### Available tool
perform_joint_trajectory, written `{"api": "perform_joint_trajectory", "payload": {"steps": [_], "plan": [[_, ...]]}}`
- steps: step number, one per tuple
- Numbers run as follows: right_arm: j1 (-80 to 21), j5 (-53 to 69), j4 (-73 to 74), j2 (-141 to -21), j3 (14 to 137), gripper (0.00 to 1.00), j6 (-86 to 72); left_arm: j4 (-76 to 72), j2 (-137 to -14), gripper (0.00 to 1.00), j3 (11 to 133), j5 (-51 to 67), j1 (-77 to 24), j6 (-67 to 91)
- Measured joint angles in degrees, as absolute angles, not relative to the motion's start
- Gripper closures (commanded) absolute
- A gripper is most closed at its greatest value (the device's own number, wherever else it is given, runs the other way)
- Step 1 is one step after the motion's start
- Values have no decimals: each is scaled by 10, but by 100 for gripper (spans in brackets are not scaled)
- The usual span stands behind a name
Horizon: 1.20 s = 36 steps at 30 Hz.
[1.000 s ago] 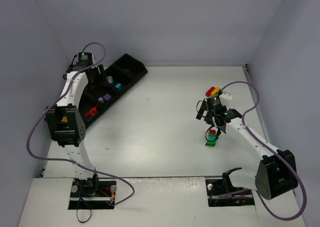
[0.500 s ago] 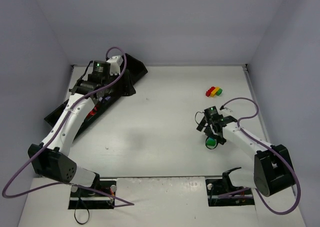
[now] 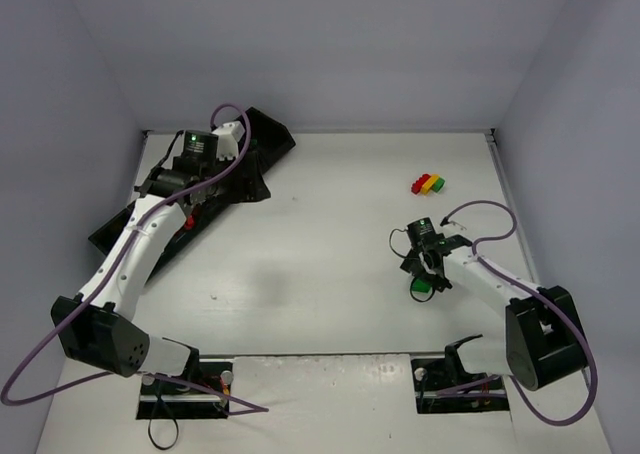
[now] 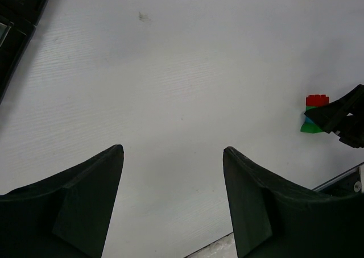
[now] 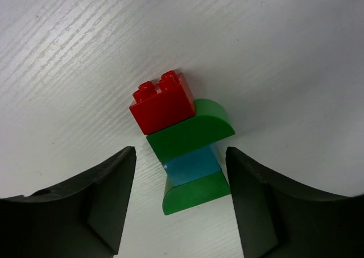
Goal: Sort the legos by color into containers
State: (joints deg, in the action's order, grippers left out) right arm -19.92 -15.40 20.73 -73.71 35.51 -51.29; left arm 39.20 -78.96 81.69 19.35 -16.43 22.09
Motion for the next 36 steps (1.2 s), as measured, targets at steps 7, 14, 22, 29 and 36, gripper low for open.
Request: {"api": "perform_joint_trajectory", "payload": {"steps": [7, 14, 22, 29, 36], "plan": [[-210, -165, 199, -759, 358, 75, -483, 406, -783, 35, 807, 202, -164, 215], [-293, -175, 146, -776, 378, 100, -411, 413, -748, 35, 787, 217, -164, 213], [-345, -67, -15, -727, 407, 100, -190, 411, -739, 35, 787, 303, -164, 209], [-350, 112, -133, -655, 415, 99, -10, 360, -753, 28, 787, 423, -169, 242], [-354, 212, -156, -655, 422, 100, 73, 330, -820, 28, 806, 442, -224, 283]]}}
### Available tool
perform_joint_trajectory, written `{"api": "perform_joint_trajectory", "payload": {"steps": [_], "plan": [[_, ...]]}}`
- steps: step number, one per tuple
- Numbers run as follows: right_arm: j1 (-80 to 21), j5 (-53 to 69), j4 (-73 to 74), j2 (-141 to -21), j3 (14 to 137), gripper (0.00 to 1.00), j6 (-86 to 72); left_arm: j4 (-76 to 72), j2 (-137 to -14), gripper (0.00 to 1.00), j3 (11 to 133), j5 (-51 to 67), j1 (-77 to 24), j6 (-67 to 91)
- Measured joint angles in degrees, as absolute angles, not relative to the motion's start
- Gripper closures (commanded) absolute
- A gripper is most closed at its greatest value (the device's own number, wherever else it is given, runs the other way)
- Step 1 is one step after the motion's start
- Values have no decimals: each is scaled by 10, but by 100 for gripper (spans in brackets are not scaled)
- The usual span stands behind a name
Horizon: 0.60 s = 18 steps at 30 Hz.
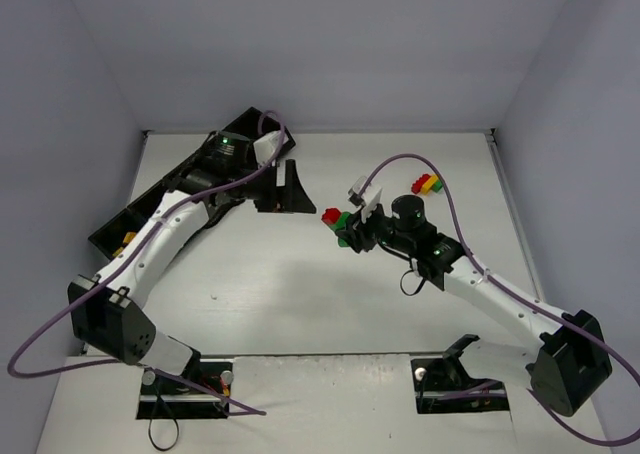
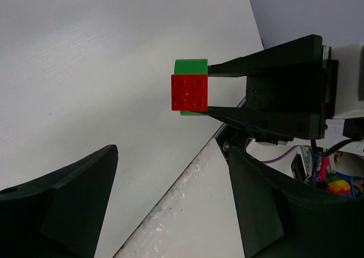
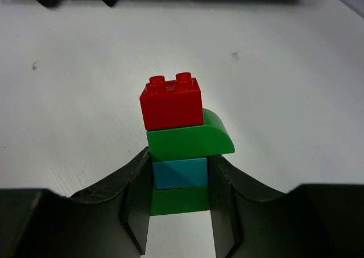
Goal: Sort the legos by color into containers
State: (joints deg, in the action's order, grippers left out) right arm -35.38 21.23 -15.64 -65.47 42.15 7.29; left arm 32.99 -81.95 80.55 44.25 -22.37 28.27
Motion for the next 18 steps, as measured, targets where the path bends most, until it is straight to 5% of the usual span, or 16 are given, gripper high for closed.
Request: {"api": "perform_joint_trajectory", "payload": {"steps": [18], "plan": [[-354, 271, -160, -655, 432, 100, 124, 333, -934, 33, 887, 395, -317, 296]]}}
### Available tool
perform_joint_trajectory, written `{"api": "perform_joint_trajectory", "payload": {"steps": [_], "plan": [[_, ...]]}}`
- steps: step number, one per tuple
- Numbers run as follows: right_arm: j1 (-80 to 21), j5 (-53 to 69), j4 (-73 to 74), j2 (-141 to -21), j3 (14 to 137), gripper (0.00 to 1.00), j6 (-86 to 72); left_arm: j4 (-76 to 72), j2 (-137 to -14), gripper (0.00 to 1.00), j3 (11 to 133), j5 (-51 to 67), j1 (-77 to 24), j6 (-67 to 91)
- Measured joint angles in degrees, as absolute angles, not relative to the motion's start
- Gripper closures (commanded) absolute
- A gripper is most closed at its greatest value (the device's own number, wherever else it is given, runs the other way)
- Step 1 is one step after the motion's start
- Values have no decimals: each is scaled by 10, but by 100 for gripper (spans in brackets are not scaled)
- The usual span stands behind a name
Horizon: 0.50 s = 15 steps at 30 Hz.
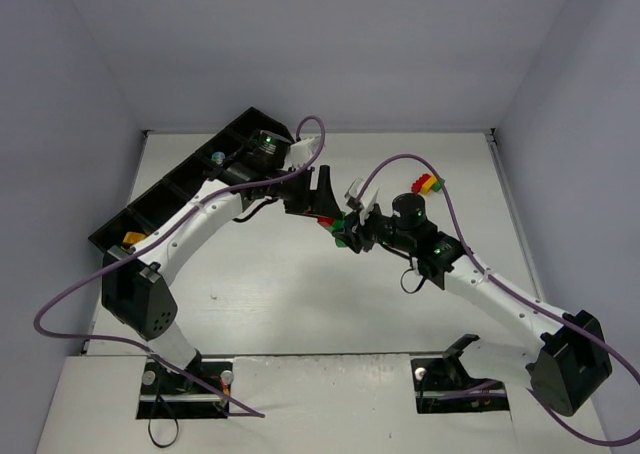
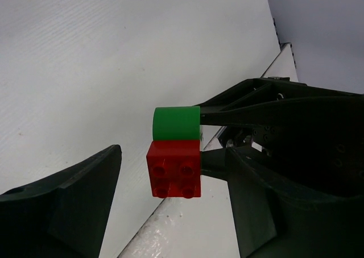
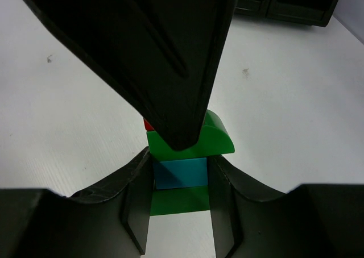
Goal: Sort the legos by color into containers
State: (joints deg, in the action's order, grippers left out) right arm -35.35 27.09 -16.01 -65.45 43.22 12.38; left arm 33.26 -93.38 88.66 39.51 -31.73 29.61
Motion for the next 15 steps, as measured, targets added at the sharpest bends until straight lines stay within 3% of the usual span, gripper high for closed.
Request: {"api": "perform_joint_trajectory", "payload": {"steps": [5, 8, 9, 11, 15], "plan": [[-354, 271, -159, -654, 432, 100, 130, 346, -941, 47, 888, 389, -327, 298], [-354, 271, -157, -653, 432, 100, 132, 349, -941, 61, 888, 385, -327, 301], [-354, 271, -157, -653, 432, 100, 132, 349, -941, 73, 888, 387, -327, 302], [-354, 270, -153, -653, 432, 100, 134, 349, -941, 80, 889, 390, -328, 305], [-354, 269, -151, -651, 432, 100, 134, 349, -941, 85, 891, 390, -329, 305]]}}
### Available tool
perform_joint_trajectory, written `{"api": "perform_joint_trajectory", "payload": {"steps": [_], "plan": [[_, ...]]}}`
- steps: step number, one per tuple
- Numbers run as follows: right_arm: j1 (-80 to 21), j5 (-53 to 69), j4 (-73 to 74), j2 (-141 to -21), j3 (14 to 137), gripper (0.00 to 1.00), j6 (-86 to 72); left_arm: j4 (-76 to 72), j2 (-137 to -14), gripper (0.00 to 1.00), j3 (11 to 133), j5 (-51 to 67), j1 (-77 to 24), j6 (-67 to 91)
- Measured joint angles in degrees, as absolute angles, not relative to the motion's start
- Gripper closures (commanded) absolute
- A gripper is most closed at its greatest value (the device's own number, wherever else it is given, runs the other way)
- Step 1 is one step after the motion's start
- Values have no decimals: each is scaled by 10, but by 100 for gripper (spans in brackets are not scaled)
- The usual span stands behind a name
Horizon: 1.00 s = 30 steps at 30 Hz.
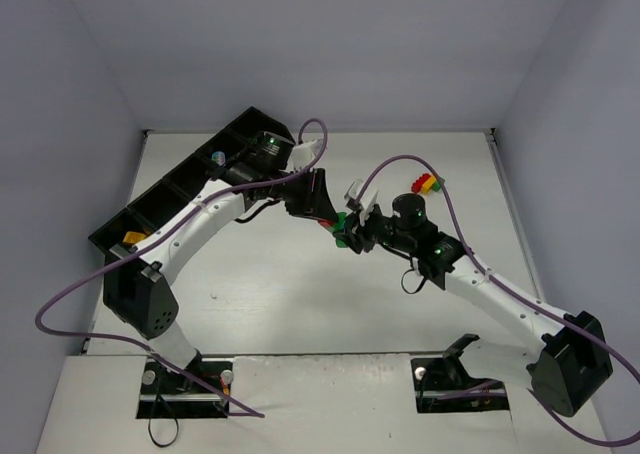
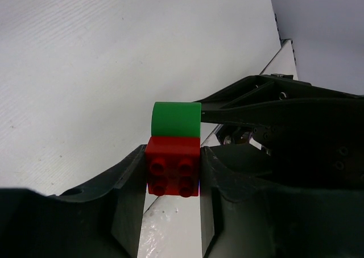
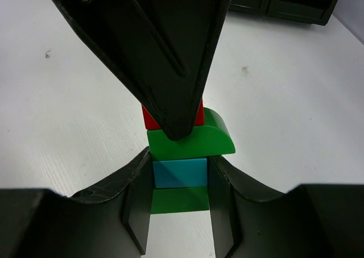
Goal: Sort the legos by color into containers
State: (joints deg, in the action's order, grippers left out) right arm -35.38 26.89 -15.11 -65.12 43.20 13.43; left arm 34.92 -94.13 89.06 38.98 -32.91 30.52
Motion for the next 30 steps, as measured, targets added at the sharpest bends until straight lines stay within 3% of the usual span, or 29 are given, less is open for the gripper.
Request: {"api": "perform_joint_trajectory", "payload": {"steps": [11, 19, 30], "plan": [[-357, 267, -164, -620, 401, 100, 139, 386, -942, 86, 918, 402, -321, 293], [-357, 264, -145, -618, 385, 100, 145, 413, -935, 85, 928, 385, -248, 275], [-357, 264, -143, -618, 385, 100, 144, 459, -858, 85, 841, 69, 13, 261]]}}
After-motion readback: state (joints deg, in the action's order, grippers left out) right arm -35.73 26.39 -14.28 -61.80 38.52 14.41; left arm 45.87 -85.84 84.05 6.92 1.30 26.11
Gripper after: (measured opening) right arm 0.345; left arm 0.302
